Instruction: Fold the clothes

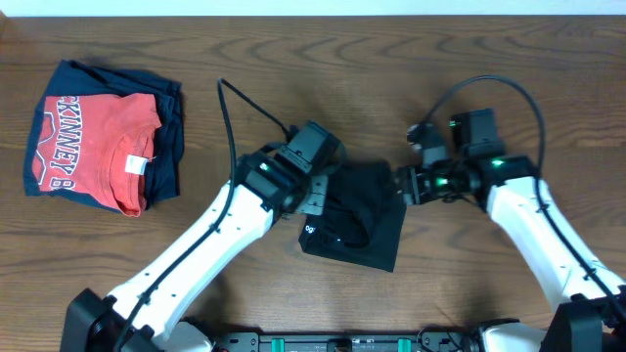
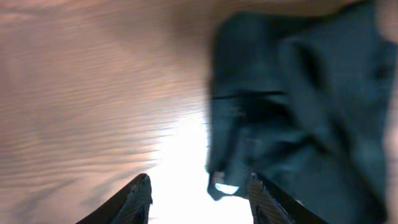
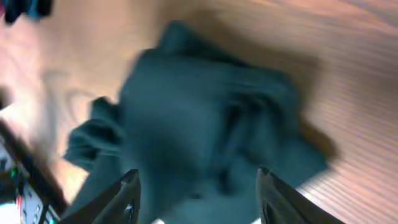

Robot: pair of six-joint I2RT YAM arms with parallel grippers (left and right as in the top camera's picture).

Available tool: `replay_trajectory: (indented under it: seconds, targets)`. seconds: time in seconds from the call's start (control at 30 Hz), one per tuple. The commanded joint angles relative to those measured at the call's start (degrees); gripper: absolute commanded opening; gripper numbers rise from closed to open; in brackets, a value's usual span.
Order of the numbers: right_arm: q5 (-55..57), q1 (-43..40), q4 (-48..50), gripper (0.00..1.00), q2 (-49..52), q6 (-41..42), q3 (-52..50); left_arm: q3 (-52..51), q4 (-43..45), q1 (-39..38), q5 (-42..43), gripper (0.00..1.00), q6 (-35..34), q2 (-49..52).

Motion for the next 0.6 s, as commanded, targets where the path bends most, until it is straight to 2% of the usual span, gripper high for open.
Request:
replay_trajectory:
  seconds: [0.0,0.1,0.2,0.27,0.3,0.33,0.4,0.5,0.57]
  targets:
    - [4.7,6.8,0.8,0.59,0.0,2.1,0.4,-1.1,-0.5,2.7,-1.5,0.52,1.6,1.5]
    - [12.8,12.9,1.4,0.6,1.0,5.6,0.4,-1.0,0.1,5.7,0.9,0.51,1.6,1.2]
    - [14.3,17.2,3.0,0.59,2.1,6.1,0.4,-1.0,0.7,8.4,3.9,0.52,2.5,1.2]
    - [20.4,19.3,3.3,0.54,2.9,10.7,0.4,-1.0,1.0,9.7,6.4,0.52,3.5,1.2]
    - [23.5,20.0,3.3,0.48,3.4,13.2,0.4,-1.0,1.0,10.2,7.2,0.52,3.6,1.2]
    - [26.4,20.6,3.1,0.35,3.9,15.8,0.4,-1.0,1.0,10.5,7.8,0.52,3.6,1.2]
    - [31.3,20.9,2.1,0.17,5.1,21.6,0.4,-1.0,1.0,10.6,7.9,0.52,3.6,1.2]
    - [36.1,19.7,-1.0,0.03,5.8,27.1,0.4,-1.0,1.0,10.6,8.0,0.51,3.5,1.2]
    - [38.3,18.3,-3.9,0.01,5.5,29.6,0.4,-1.0,1.0,10.6,9.8,0.52,4.5,1.2]
